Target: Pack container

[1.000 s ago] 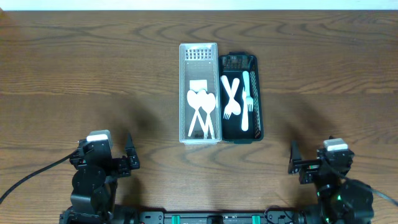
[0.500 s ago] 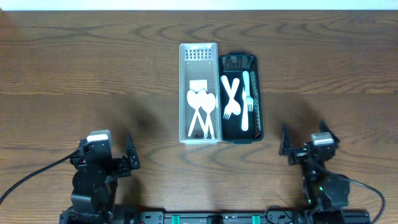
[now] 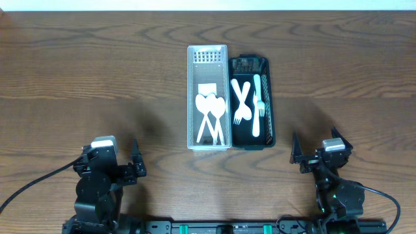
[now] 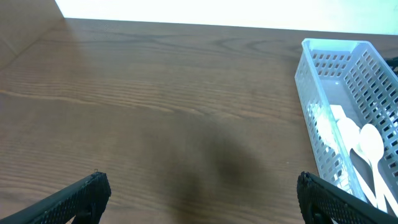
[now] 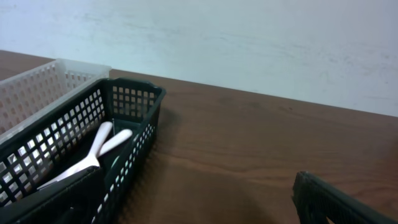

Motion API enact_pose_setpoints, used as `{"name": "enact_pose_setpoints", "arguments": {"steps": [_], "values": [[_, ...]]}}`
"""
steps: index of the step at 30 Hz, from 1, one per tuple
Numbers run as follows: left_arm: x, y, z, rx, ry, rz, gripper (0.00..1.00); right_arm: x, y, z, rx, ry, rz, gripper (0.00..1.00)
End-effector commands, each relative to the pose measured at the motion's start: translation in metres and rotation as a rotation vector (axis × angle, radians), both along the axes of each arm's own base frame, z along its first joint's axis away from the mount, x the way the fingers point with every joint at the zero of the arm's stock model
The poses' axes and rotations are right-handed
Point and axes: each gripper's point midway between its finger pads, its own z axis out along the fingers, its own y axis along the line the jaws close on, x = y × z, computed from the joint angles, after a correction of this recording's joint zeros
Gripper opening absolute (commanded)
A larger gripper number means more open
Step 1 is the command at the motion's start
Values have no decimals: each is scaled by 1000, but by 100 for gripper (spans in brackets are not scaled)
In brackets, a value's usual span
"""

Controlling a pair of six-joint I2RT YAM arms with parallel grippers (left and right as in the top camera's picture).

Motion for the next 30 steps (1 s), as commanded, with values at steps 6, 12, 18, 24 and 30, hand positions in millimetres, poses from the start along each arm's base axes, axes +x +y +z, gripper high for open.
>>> {"name": "enact_pose_setpoints", "arguments": {"steps": [6,12,18,24,30], "values": [[-1,1,3,11,-8,1,98,-1,3,0,2,-4,19,99],[-1,1,3,11,-8,1,98,-1,3,0,2,-4,19,99],[-1,1,3,11,-8,1,98,-1,3,0,2,-4,19,99],[0,4,5,16,-16,18,98,-1,3,0,2,-4,19,99],[-12,13,-1,-10,0,56,98,-1,3,0,2,-4,19,99]]}}
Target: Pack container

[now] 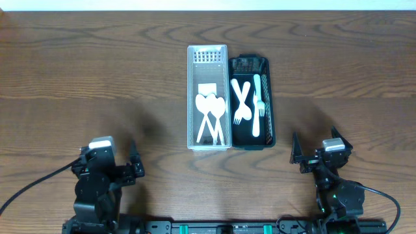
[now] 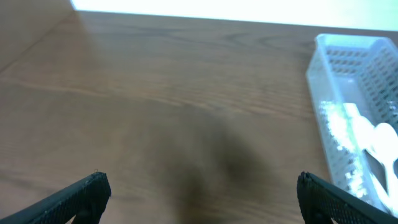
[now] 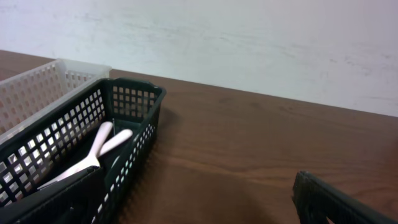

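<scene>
A white mesh basket (image 1: 192, 97) with white plastic spoons (image 1: 210, 114) stands mid-table, touching a black mesh basket (image 1: 272, 97) that holds white forks (image 1: 242, 103) and a knife. My left gripper (image 1: 133, 164) rests open near the front left edge, nothing between its fingers (image 2: 78, 198); the white basket (image 2: 323, 93) shows at the right of its wrist view. My right gripper (image 1: 314, 155) is open at the front right, empty, with the black basket (image 3: 134, 99) and fork handles (image 3: 99, 146) to its left.
Bare wooden tabletop (image 1: 97, 78) surrounds both baskets. A pale wall (image 3: 249, 43) rises behind the table's far edge. No other loose objects show.
The left arm has shifted slightly: its wrist view now sits a bit further back and is blurred, with the white basket smaller. The right arm and the baskets are unchanged.
</scene>
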Motion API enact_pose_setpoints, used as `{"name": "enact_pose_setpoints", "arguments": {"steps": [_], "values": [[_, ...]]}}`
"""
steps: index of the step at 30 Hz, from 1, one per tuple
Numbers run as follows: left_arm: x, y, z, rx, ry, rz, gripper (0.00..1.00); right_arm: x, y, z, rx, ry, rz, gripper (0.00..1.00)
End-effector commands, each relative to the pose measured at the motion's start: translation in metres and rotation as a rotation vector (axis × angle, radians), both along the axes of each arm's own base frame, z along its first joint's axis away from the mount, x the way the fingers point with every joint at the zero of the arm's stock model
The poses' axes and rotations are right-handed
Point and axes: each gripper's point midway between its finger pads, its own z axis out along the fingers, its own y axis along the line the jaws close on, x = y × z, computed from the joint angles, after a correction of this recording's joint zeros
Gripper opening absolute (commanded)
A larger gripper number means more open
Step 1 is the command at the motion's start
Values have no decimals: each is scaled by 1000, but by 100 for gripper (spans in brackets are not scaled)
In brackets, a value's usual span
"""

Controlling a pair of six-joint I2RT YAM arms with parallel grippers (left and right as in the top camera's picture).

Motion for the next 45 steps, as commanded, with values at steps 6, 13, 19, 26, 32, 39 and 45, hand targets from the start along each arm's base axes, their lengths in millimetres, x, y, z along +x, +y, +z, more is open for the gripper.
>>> {"name": "enact_pose_setpoints", "arguments": {"steps": [6,13,19,26,32,39,45], "values": [[-19,5,9,-37,-92,20,98,-1,3,0,2,-4,18,99],[0,9,14,-18,-246,29,98,-1,3,0,2,-4,18,99],[30,-4,1,47,-347,-66,98,-1,3,0,2,-4,18,99],[44,-5,-42,52,-322,-76,98,-1,3,0,2,-4,18,99],[46,-5,-63,32,-284,-67,98,-1,3,0,1,-4,18,99],[46,-5,-63,2,-288,-61,98,-1,3,0,2,-4,18,99],[46,-5,-63,1,-287,-61,98,-1,3,0,2,-4,18,99]]}}
